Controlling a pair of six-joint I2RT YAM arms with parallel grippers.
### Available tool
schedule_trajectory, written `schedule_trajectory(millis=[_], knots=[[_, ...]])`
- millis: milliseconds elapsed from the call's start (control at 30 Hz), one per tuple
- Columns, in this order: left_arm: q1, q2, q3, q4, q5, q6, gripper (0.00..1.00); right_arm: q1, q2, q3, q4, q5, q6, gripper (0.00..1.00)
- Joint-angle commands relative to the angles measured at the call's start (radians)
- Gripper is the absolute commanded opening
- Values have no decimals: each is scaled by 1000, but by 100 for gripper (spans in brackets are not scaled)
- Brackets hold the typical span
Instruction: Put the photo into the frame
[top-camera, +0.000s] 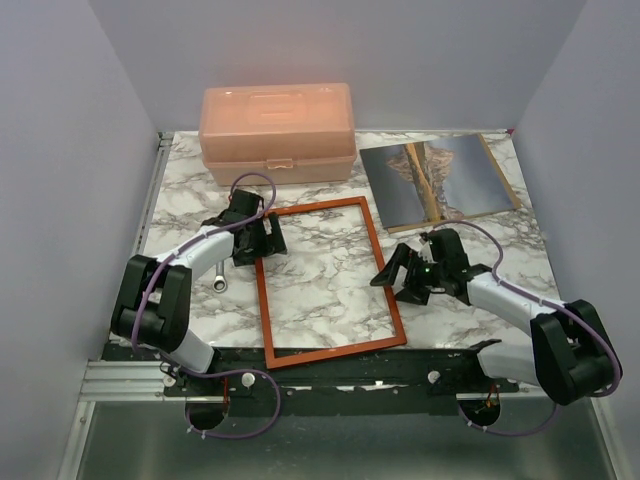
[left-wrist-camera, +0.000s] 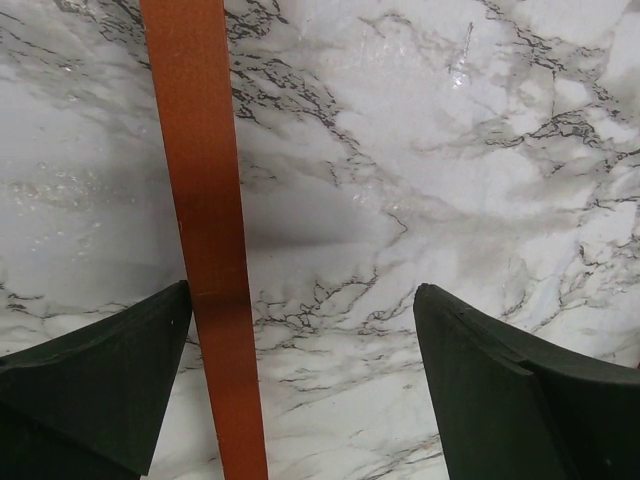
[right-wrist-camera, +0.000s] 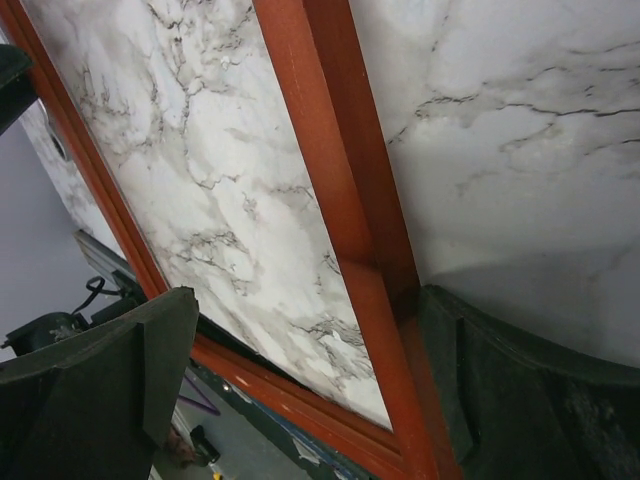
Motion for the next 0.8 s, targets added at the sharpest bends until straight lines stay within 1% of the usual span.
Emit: schedule_trajectory(millis=[0,100,167,267,433,633,767], knots=[[-21,-3,46,-75,-21,3,95,35,23,-15,3,13,41,100],[-30,-26,61,-122,-103,15,98,35,20,8,-35,53,21,100],[-37,-48,68,-150,-169,20,99,35,13,23,-63,78,8,100],[-49,-94,65,-164,-209,30,98,35,2,38,-90,110,-7,100],[-73,-198,42,-143,-206,46,99,35,-8,56,-117,137,-21,100],[-87,-360,-14,-89,-187,74,99,35,-38,65,-136,166,-36,100],[-87,-481,-58,-42,-144,96,98,35,-42,77,-151,177,-47,100]])
